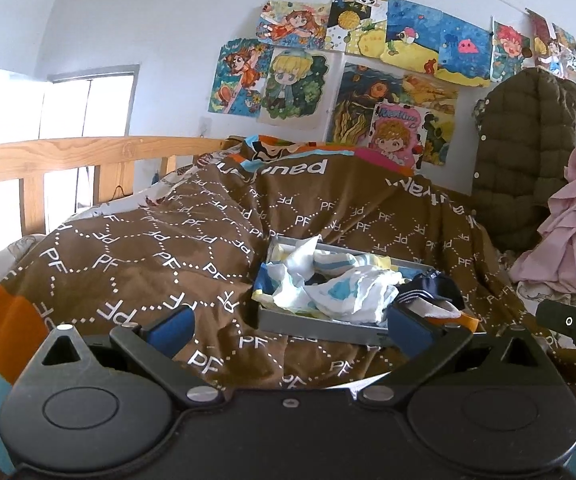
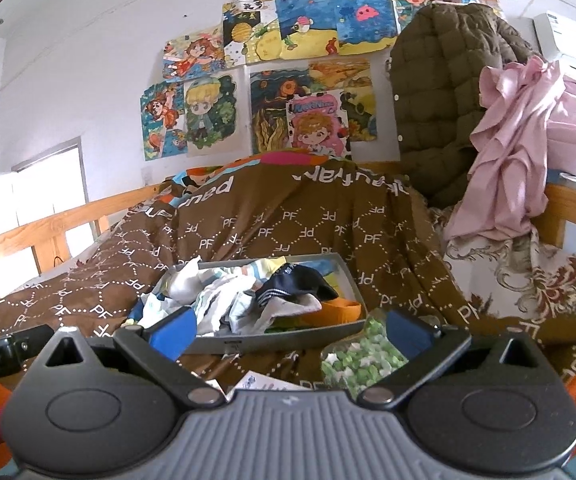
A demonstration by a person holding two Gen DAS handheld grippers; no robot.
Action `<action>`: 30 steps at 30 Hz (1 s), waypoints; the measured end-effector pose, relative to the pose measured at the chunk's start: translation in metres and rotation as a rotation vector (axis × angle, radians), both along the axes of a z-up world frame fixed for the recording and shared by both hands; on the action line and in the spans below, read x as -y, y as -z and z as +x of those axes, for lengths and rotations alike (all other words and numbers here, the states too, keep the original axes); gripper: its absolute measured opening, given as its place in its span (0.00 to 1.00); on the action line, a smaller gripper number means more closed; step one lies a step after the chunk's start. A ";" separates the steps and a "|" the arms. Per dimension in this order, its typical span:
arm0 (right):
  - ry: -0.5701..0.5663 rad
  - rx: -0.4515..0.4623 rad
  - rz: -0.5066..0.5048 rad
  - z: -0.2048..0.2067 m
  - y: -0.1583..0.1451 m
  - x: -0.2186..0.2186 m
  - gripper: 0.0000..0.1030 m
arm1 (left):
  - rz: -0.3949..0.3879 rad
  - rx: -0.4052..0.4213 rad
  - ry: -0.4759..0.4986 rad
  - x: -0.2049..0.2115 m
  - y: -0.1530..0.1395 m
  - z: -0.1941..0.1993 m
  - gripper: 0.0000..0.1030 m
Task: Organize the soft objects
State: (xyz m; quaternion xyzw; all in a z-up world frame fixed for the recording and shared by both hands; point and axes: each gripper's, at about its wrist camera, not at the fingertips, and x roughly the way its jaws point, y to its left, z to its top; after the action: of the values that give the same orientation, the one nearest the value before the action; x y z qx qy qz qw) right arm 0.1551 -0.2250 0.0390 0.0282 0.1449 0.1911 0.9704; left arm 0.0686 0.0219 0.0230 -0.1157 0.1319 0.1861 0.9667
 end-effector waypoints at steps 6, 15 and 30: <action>0.013 -0.004 0.011 -0.015 -0.001 0.008 1.00 | 0.026 0.024 -0.017 0.011 0.002 -0.015 0.99; 0.017 -0.022 -0.010 -0.035 0.007 0.010 1.00 | 0.007 -0.010 -0.019 0.019 0.008 -0.025 0.99; 0.047 -0.053 -0.022 -0.053 0.028 0.018 1.00 | -0.030 -0.065 -0.054 0.026 0.027 -0.048 0.99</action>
State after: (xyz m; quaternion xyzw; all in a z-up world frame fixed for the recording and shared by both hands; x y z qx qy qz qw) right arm 0.1025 -0.2432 0.0105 0.0259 0.1722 0.1656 0.9707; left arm 0.0203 -0.0044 -0.0044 -0.1277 0.1628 0.2138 0.9547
